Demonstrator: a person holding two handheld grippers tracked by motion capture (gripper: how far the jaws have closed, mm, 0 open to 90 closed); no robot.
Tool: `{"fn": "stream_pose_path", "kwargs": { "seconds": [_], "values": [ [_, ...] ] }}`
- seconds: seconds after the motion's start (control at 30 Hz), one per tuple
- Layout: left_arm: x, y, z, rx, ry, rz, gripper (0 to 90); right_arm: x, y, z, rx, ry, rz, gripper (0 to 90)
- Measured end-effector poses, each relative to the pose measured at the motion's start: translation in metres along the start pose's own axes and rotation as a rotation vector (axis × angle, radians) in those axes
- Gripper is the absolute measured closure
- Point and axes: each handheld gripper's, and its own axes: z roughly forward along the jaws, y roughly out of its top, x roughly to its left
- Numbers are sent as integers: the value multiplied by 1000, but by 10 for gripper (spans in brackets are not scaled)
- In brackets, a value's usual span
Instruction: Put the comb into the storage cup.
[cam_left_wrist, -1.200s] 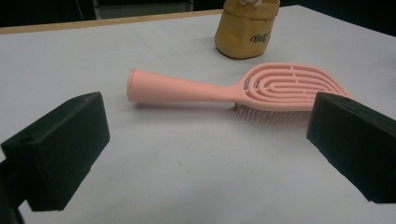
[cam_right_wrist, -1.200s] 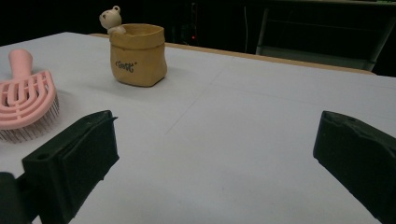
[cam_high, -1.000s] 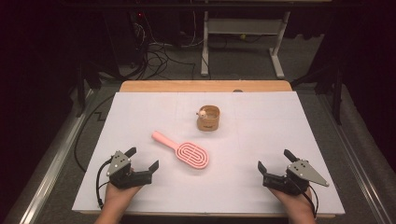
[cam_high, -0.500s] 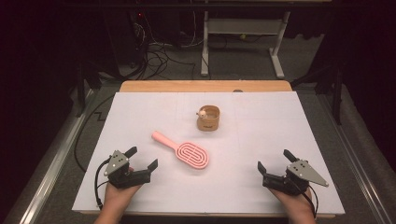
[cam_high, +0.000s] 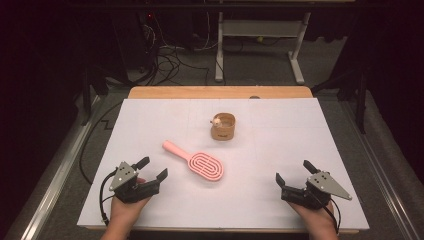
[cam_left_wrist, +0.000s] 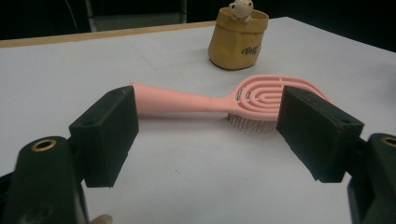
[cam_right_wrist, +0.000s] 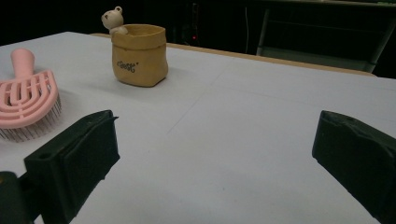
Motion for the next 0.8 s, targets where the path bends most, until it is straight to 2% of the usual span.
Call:
{"fn": "stream_pose_path", "kwargs": {
  "seconds": [0.1,0.17,0.23,0.27,0.4,0.43,0.47,0.53,0.57,0.6,0.63,0.7,0.73,0.8],
  "values": [
    [-1,2,1,7,-2,-10,205,0,0,0,-1,1,-2,15],
    [0,1,-1,-9,-18,-12,335,0,0,0,0,0,0,15],
    [0,2,0,-2,-18,-9,354,0,0,0,0,0,0,15],
    [0,2,0,-2,-12,-5,398,0,0,0,0,0,-1,15],
    [0,2,1,7,-2,-9,463,0,0,0,1,0,1,15],
    [0,2,2,15,1,-10,504,0,0,0,2,0,2,15],
    [0,1,2,12,1,-11,542,0,-1,0,2,0,2,15],
    [0,1,2,16,-2,-11,549,0,-1,0,3,1,3,15],
    [0,1,2,13,-2,-7,600,0,-1,0,3,1,4,15],
    [0,0,2,16,-3,-1,603,0,-1,0,3,1,5,15],
    [0,0,2,20,-1,9,670,0,-1,0,3,2,5,15],
    [0,-1,2,21,-13,6,679,0,-1,0,4,3,6,15],
    [0,-1,1,22,-9,6,732,0,-1,0,5,3,7,15],
    [1,-2,2,27,-13,6,769,0,-1,0,4,3,8,15]
  ]
}}
